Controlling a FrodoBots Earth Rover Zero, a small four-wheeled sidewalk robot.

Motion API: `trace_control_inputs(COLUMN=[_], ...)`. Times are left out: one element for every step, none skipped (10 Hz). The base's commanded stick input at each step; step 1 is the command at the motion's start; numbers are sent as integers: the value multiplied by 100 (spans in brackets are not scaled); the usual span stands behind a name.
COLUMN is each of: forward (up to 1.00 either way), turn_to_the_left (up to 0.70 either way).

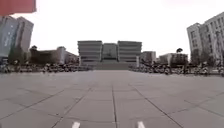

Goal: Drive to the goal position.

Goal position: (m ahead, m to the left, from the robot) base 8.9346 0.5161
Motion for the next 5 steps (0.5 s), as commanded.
trace_control_inputs(forward=[60,60,60,60,60], turn_to_the_left=[0,0,0,0,0])
